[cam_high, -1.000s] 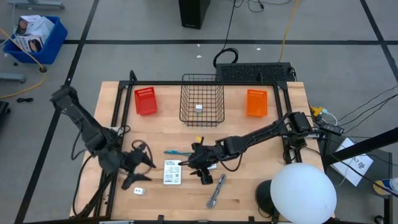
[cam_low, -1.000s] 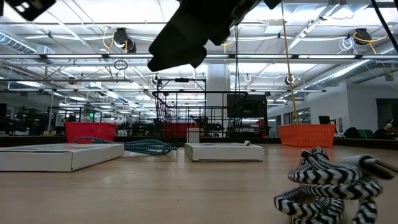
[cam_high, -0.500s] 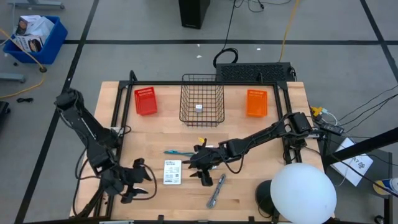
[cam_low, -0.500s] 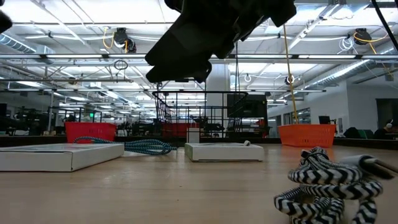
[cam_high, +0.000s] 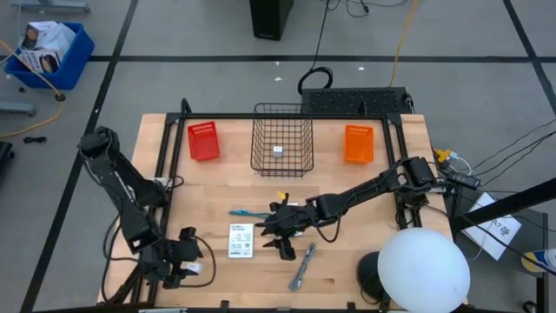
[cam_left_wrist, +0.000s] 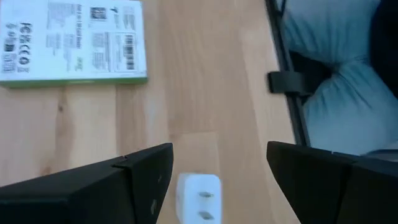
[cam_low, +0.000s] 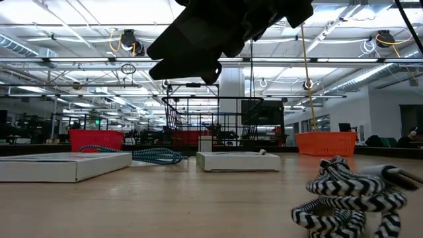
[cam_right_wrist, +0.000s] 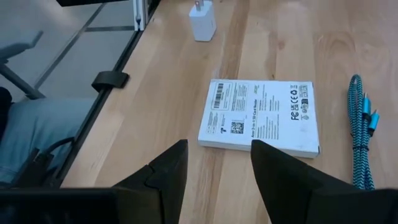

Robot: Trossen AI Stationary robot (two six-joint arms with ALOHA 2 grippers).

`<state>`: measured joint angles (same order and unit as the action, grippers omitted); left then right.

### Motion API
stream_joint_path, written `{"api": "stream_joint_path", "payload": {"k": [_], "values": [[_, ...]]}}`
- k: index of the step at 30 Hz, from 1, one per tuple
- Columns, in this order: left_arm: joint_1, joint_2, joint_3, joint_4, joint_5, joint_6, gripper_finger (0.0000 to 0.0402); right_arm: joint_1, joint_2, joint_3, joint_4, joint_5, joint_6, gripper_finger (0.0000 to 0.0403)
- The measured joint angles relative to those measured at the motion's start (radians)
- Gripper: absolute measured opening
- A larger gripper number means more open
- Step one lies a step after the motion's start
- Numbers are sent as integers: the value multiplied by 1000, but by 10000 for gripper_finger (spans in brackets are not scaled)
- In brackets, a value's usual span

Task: Pick and place items into bin
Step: Put the white charger adapter into the black wire basket

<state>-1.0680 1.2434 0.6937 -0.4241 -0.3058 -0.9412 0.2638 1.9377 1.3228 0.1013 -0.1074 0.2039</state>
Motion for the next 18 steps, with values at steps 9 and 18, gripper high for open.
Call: {"api": "stream_joint_path", "payload": {"k": [9, 18], "values": [[-48, 16, 0, -69, -34, -37, 266, 0, 0, 0, 0, 2, 20, 169], [-48, 124, 0, -61, 16, -34, 266, 0, 0, 0, 0, 2, 48, 169]]}}
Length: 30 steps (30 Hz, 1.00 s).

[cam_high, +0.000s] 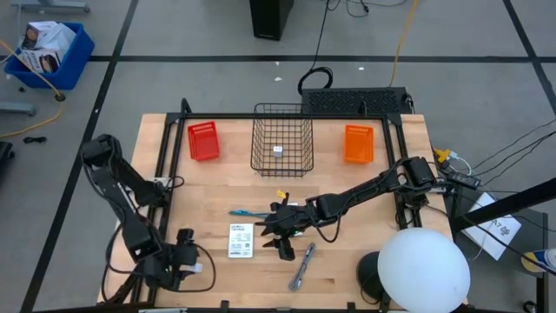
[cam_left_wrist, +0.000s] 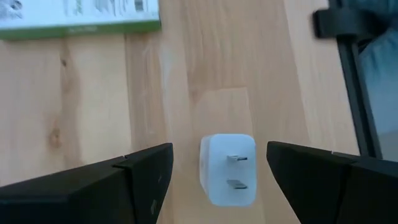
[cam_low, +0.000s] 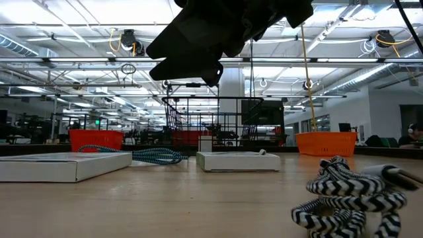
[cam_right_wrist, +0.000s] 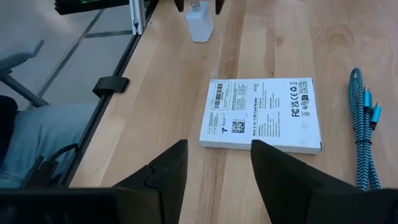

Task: Pick and place items into bin
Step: Put the white charger adapter into the black wire basket

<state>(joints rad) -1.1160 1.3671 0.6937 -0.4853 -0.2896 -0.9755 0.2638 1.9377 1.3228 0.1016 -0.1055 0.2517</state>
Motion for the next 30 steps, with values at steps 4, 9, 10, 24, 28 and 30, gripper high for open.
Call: {"api": "stream_joint_path", "payload": {"k": [4, 9, 10, 24, 28, 30], "values": [[0, 39, 0, 23, 28, -7, 266, 0, 0, 0, 0, 0, -1, 169], [0, 79, 0, 23, 30, -21, 266, 0, 0, 0, 0, 0, -2, 169], [0, 85, 0, 24, 30, -23, 266, 0, 0, 0, 0, 0, -2, 169], [17, 98, 0, 27, 27, -59, 127, 0, 0, 0, 0, 0, -5, 169], [42, 99, -1, 24, -2, -63, 127, 0, 0, 0, 0, 1, -7, 169], [66, 99, -1, 24, -23, -66, 127, 0, 0, 0, 0, 1, -10, 169]]}}
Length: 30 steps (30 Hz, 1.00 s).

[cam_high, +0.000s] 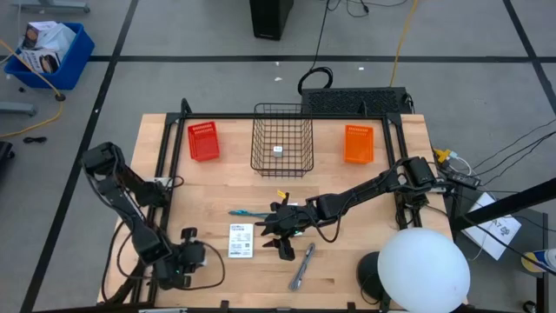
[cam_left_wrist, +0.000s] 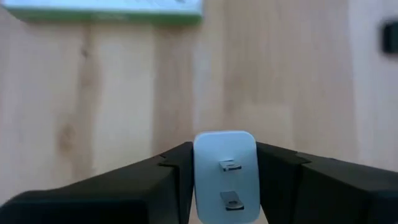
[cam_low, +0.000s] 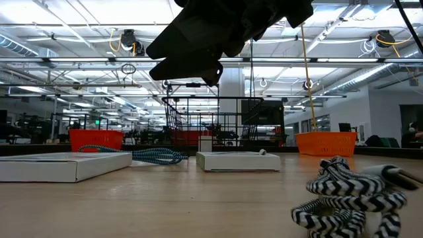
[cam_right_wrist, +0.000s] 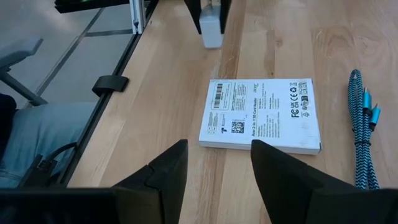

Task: Pick and place items into bin
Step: Put the white charger adapter into the black wire basket

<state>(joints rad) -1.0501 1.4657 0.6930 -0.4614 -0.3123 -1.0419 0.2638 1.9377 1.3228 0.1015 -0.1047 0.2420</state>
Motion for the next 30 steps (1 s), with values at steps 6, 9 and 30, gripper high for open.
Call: {"api": "stream_joint_path", "payload": {"k": [6, 9, 30], "values": [[83, -1, 0, -1, -51, 62, 131, 0, 0, 0, 0, 0, 0, 169], [129, -1, 0, 0, -75, 98, 143, 0, 0, 0, 0, 0, 0, 169], [429, -491, 0, 82, -443, 467, 135, 28, -108, -5, -6, 82, -78, 164]]}}
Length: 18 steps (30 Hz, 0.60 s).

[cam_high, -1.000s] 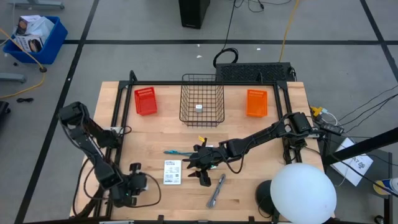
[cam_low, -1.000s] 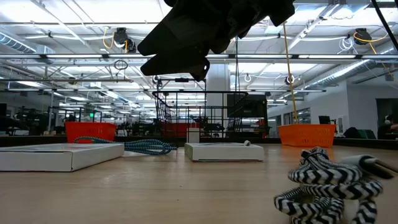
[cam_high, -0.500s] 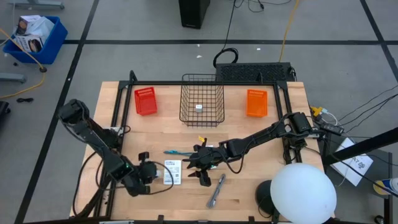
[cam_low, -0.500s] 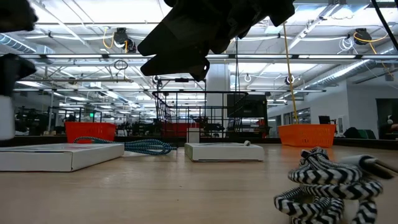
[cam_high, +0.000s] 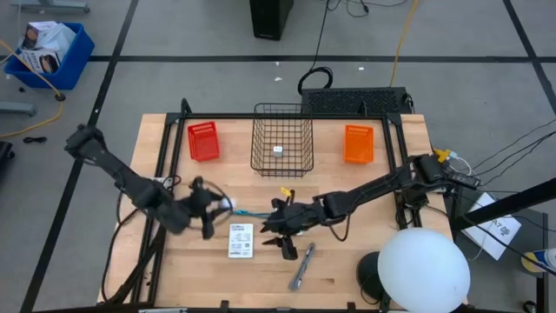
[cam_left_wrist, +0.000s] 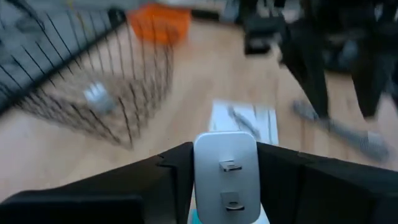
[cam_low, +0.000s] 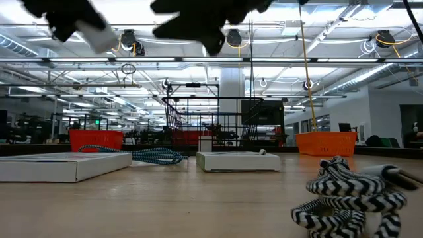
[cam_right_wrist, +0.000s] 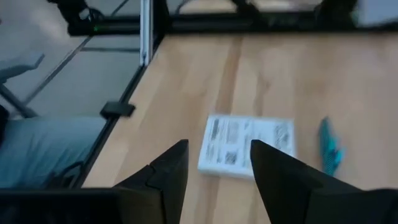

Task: Pick and place items into bin
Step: Put the white charger adapter into the black wire basket

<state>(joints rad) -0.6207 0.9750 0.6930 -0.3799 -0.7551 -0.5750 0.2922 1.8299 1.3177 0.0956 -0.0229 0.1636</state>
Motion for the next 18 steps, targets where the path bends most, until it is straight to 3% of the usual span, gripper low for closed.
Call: {"api": "stream_joint_path", "payload": {"k": [4, 8, 15, 18], "values": [[97, -93, 0, 143, 49, 181, 131, 17, -105, -72, 21, 113, -42, 147], [202, -142, 0, 285, 153, 333, 139, 31, -230, -244, 154, 248, -68, 128], [417, -150, 1, 524, 294, 495, 132, 15, -416, -592, 565, 258, -73, 109], [534, -135, 1, 599, 362, 543, 132, -1, -472, -680, 647, 260, -78, 107]]}}
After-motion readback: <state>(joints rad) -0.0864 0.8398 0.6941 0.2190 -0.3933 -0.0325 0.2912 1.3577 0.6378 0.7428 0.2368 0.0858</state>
